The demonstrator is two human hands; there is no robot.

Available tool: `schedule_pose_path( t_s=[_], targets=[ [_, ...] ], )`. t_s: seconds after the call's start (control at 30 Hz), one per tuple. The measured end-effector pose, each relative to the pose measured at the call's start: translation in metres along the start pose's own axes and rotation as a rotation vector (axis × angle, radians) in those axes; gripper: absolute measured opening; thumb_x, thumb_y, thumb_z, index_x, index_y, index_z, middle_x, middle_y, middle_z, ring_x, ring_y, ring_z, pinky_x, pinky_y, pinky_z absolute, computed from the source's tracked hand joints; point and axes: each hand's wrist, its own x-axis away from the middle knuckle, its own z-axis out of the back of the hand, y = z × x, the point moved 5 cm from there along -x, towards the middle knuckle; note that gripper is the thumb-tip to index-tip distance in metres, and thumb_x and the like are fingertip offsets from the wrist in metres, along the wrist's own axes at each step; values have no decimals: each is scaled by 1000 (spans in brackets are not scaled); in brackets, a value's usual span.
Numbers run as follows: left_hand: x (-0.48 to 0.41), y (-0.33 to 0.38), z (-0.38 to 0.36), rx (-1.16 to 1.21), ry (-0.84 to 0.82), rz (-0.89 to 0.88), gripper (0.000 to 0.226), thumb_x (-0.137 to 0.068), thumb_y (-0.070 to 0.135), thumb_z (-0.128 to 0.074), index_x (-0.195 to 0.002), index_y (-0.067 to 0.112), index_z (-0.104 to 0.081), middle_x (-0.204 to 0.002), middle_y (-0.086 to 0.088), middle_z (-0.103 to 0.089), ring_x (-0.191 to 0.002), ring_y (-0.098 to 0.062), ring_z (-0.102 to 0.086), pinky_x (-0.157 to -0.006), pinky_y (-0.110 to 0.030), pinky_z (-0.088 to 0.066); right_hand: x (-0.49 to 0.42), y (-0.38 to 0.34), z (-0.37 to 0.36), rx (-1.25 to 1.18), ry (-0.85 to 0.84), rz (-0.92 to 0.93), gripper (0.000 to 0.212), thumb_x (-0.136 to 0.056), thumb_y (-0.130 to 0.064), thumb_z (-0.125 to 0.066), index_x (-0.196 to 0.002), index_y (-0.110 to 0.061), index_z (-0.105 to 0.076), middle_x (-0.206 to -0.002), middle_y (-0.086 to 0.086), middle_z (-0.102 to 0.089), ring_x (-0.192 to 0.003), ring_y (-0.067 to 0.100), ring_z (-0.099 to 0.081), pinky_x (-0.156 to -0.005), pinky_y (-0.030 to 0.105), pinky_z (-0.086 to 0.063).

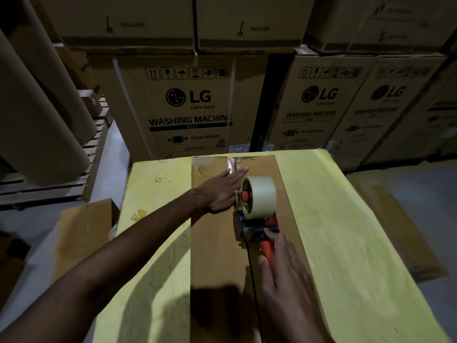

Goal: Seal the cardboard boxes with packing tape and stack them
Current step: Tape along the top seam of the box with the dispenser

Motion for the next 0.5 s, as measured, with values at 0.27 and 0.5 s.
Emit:
schedule_pose_path(
  t_s=[0.27,0.5],
  targets=[
    [45,37,-18,30,4,-122,64,-110,48,-14,-167,19,-5,-174,-7,-2,-160,-15,8,-130,-44,3,7,5,-3,-36,-34,-20,49,-108,-32,-38,-149,-43,-13,-149,-16,-34,-119,4,-50,-82,18,-36],
    [52,46,-24,-8,-9,-103,57,-113,41,-17,-165,21,-18,-173,-2,-14,-160,-12,-1,-130,-45,1,17,5,-8,118,-34,32,59,-108,-37,-31,-155,-37,5,-147,-11,-23,-107,9,-57,-87,24,-50]
  ],
)
